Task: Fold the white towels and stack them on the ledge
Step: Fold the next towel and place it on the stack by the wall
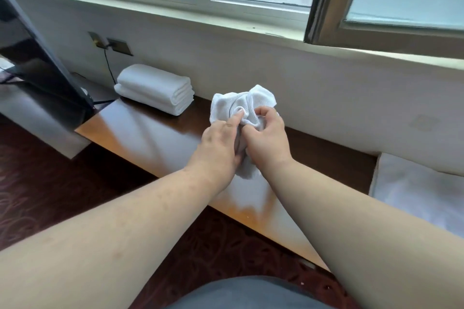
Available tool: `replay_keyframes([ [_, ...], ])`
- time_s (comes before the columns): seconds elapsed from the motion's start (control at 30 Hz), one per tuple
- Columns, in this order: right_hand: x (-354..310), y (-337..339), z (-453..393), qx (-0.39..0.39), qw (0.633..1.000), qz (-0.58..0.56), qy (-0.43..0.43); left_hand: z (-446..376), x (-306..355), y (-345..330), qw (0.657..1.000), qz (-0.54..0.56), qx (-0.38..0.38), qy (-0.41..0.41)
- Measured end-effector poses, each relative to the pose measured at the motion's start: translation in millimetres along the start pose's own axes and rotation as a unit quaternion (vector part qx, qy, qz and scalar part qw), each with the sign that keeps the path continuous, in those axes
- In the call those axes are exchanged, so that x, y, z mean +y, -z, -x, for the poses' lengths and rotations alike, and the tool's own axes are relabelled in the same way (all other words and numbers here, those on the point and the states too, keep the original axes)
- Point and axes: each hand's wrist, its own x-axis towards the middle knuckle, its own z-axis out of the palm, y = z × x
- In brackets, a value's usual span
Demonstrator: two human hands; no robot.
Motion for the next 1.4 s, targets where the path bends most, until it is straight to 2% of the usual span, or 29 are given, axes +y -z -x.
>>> replay_keyframes([
  [0.37, 23, -85, -81, -0.101, 0.995, -0.008, 0.014, -80, -99, 5, 0.993, -0.025, -0.001, 0.111],
  [0.53, 27, -117, -120, -0.106, 0.994, -0.002, 0.009, -116, -139, 1, 0.990, -0.012, -0.008, 0.137],
  [0.63, 35, -137, -136, -0.103, 0.995, 0.005, -0.017, -135, -163, -4, 0.989, -0.035, -0.056, 0.136],
  [0.7, 39, -148, -145, -0.086, 0.995, 0.028, -0.034, -151, -177, -5, 0.988, -0.062, -0.094, 0.105],
  [0.8, 41, -168, -156, -0.053, 0.995, 0.025, -0.078, -174, -201, 0, 0.990, -0.086, -0.113, -0.002],
  [0.87, 39, -183, -158, -0.037, 0.993, 0.004, -0.112, -185, -216, 6, 0.987, -0.082, -0.118, -0.078],
  [0.93, 37, -193, -157, -0.012, 0.992, -0.002, -0.128, -199, -229, 11, 0.980, -0.063, -0.147, -0.115],
  [1.0, 35, -198, -155, 0.022, 0.992, 0.004, -0.126, -218, -236, 17, 0.977, -0.054, -0.181, -0.100],
  [1.07, 36, -200, -151, 0.037, 0.988, 0.061, -0.137, -235, -237, 20, 0.977, -0.033, -0.192, -0.081],
  [1.13, 41, -202, -144, 0.031, 0.973, 0.153, -0.169, -243, -235, 22, 0.979, -0.003, -0.186, -0.085],
  [1.2, 47, -204, -134, 0.044, 0.956, 0.185, -0.223, -244, -233, 24, 0.977, 0.032, -0.193, -0.083],
  [1.3, 47, -201, -123, 0.153, 0.941, 0.165, -0.254, -244, -231, 29, 0.973, 0.064, -0.204, -0.084],
  [1.4, 36, -184, -125, 0.236, 0.926, 0.179, -0.233, -250, -231, 32, 0.971, 0.101, -0.196, -0.090],
])
